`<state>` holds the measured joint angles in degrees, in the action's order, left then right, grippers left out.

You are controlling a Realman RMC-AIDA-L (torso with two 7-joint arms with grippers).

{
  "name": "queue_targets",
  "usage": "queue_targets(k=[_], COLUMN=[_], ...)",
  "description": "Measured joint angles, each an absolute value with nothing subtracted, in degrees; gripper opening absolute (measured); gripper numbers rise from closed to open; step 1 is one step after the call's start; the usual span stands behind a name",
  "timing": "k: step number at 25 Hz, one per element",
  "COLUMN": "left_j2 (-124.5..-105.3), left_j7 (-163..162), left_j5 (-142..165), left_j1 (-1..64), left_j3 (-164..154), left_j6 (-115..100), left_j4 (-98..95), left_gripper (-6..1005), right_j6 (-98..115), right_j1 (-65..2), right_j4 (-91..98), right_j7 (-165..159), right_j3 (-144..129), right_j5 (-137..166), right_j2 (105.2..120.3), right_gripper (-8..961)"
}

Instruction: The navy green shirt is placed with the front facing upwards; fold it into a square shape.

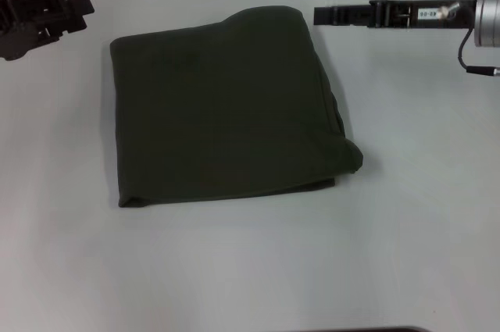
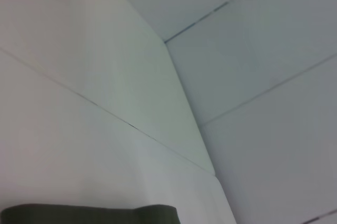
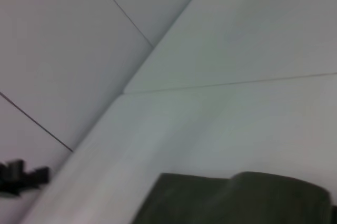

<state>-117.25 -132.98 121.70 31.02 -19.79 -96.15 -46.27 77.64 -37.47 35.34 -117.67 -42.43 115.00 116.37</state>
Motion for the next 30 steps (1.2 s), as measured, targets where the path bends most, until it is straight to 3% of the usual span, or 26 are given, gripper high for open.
queue_targets(k=[18, 23, 30], left_j2=[-116.94, -116.95, -116.93], left_j7=[-130.6, -129.6, -127.5], left_j5=[122.1, 122.3, 122.3], left_j1=[29.2, 28.1, 28.7], left_j3=[-19.8, -19.8, -20.1], left_j6=[-97.8, -97.9, -97.7], left_j4=[-46.9, -48.4, -48.9], left_gripper=[420, 420, 419], right_j6=[71.7, 65.3, 60.8], right_j1=[-46.9, -47.2, -49.7], right_j4=[26.0, 23.5, 19.9], right_j7=[-152.6, -155.4, -155.7], right_j3=[-43.6, -43.6, -43.9], right_j5=[116.7, 116.7, 116.7], right_j2=[114.22, 114.40, 115.78], right_gripper=[627, 627, 626])
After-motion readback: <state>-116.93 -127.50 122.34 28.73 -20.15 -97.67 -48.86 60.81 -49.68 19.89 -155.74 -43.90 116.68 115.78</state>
